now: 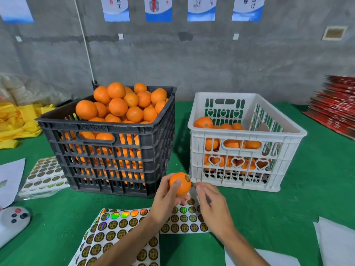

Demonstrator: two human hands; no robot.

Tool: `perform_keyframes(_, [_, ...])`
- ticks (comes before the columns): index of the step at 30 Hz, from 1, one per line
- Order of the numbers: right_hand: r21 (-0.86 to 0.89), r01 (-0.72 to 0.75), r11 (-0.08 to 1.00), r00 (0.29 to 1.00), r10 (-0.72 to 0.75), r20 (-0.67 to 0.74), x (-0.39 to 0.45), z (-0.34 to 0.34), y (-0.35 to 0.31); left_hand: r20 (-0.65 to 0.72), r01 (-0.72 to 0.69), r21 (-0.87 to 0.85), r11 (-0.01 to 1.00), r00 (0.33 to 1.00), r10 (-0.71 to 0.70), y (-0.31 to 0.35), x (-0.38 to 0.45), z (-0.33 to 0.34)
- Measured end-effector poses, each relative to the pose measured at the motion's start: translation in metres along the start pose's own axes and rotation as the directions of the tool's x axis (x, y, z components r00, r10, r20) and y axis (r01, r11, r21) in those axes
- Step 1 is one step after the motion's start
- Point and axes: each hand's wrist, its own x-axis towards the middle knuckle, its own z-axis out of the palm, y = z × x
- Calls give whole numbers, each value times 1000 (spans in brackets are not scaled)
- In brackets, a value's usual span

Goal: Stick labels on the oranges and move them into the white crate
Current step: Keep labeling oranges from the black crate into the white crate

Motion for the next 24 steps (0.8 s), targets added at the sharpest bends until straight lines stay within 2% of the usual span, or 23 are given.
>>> perform_keyframes(5, [-37, -10, 999, 998, 7, -61, 3, -2, -2, 18, -217, 57, 975, 976, 216, 52, 9, 10])
perform_keyframes(8, [-60, 11, 998, 998, -15, -68, 3, -4, -4, 58, -351, 185, 918, 936, 346, 93, 20, 23])
perform_keyframes(10, [-72, 3, 997, 999, -6, -52, 4, -4, -5, 119, -511, 338, 790, 856, 503, 119, 29, 36])
perform_keyframes(12, [-103, -11, 995, 1000, 8, -29, 4, -3, -5, 223, -673, 483, 559, 713, 665, 140, 40, 54])
perform_keyframes(13, [-129, -11, 992, 1000, 9, -17, 4, -2, -5, 273, -715, 528, 459, 654, 706, 149, 47, 66])
perform_keyframes(14, [-155, -10, 988, 1000, 10, -3, 4, -1, -5, 307, -726, 554, 407, 633, 711, 157, 55, 78])
perform_keyframes(16, [-185, -13, 983, 1000, 16, 15, 5, -2, -5, 340, -691, 598, 406, 678, 652, 169, 69, 105])
perform_keyframes(18, [-202, -13, 979, 1000, 16, 12, 5, -2, -6, 360, -612, 669, 421, 763, 537, 173, 82, 126])
perform_keyframes(20, [-199, -18, 980, 1000, 17, -5, 4, -3, -7, 373, -529, 754, 390, 833, 409, 175, 90, 136])
perform_keyframes(22, [-174, -33, 984, 999, 30, -23, 4, -5, -4, 403, -528, 806, 267, 820, 407, 182, 93, 132])
perform_keyframes(24, [-146, -61, 987, 998, 56, -41, 5, -5, -2, 459, -548, 834, 63, 752, 473, 198, 96, 118])
